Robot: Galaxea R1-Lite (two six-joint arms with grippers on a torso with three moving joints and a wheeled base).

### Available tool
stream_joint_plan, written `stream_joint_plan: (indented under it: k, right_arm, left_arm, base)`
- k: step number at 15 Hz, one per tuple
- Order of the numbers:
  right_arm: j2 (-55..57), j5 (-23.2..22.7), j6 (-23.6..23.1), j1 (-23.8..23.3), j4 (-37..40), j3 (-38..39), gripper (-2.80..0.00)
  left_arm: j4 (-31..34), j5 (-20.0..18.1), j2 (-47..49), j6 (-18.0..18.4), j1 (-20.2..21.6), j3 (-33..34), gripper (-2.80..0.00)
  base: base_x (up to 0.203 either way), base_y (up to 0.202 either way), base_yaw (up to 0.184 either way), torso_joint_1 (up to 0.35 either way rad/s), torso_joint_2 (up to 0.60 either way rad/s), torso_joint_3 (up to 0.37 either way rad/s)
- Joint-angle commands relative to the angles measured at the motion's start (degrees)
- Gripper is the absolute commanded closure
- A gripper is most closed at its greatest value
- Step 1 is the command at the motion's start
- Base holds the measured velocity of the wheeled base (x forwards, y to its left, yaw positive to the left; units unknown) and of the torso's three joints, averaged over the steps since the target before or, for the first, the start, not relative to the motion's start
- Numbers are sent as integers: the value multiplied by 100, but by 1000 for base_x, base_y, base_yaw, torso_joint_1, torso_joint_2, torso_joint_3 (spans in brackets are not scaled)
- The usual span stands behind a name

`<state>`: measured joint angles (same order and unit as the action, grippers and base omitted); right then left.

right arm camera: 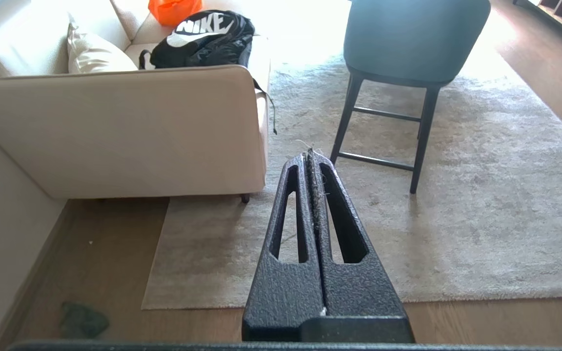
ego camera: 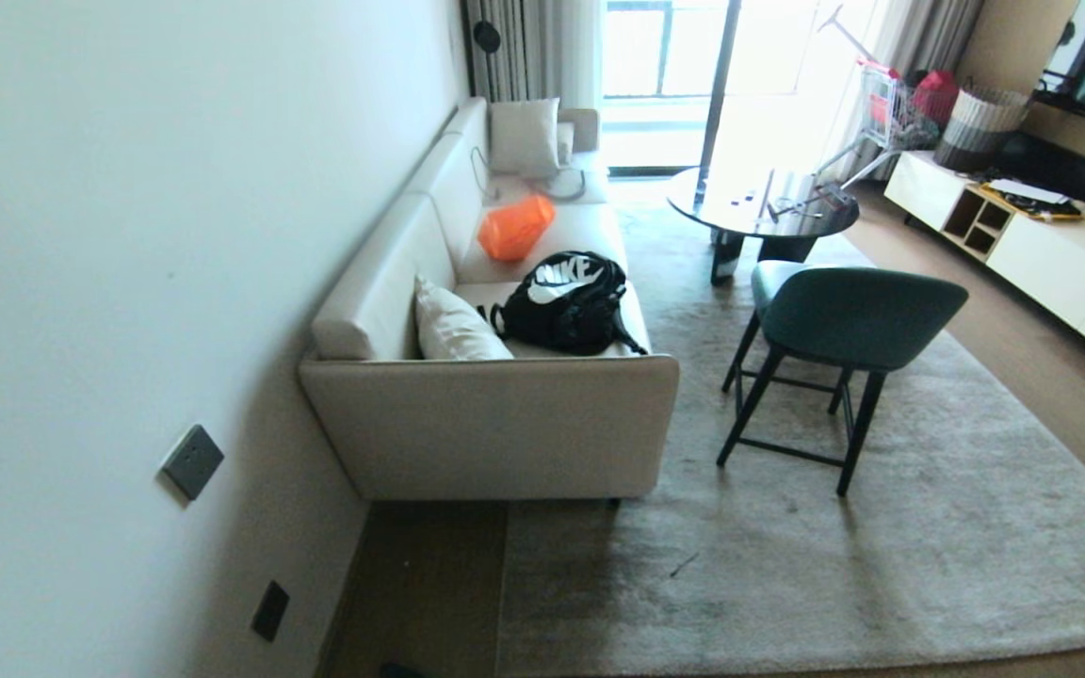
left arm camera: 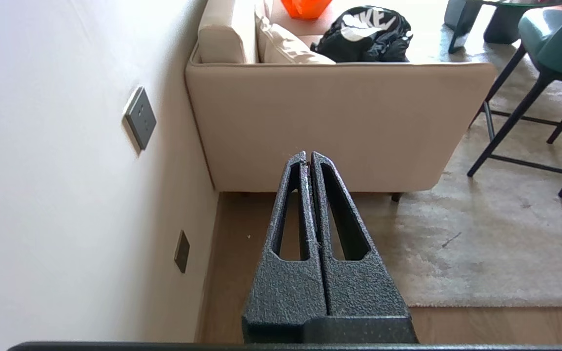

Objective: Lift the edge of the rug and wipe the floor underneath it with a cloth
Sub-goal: Pick up the rag

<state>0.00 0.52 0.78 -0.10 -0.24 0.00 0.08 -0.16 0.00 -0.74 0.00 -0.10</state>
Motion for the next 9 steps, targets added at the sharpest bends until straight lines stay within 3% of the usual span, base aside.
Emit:
stream_joint_plan:
  k: [1,9]
  right_arm:
    - [9,0,1,1,-2,0,0]
    - [9,0,1,1,-2,0,0]
  left_arm:
    - [0,-2,0,-5,0,1,0]
    - [0,-2,0,-5,0,1,0]
  base:
    - [0,0,0,-143,310,173]
    - [0,0,0,-128,317,177]
